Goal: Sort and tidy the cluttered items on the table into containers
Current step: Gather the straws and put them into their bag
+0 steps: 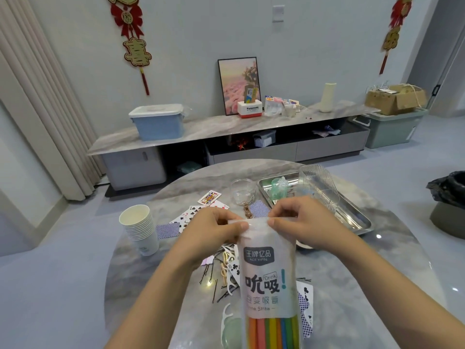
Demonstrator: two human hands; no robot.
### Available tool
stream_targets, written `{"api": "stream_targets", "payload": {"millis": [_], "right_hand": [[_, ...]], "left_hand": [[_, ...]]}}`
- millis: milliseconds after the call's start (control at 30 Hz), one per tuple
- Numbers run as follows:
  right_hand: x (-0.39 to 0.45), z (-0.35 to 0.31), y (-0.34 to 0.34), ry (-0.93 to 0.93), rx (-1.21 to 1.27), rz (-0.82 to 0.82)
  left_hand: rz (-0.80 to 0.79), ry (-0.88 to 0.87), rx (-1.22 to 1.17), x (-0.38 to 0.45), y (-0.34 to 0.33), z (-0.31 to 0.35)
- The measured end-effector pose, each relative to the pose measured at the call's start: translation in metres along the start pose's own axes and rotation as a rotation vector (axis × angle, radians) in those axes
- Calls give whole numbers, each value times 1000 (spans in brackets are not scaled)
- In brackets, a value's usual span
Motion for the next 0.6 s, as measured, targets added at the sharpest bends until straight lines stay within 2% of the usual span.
{"api": "stream_targets", "payload": {"millis": [200, 400, 600], "right_hand": [[0, -3, -12, 53, -145, -137], [0, 9, -14, 28, -108, -136], [-1, 14, -22, 15, -118, -162]], "left_hand": [[-34, 66, -61, 1, -18, -12], [-85, 185, -207, 10, -24, -25], [17, 164, -217, 9, -29, -26]]}}
Point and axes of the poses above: each hand's wrist, its own x-axis towards the middle knuckle, its own y-axis out of the back of the hand, z = x × y, the point moved 4 cm from there along x, towards the middle knuckle, and after that the axes turned 13 degrees about y, right-handed, at the moved point
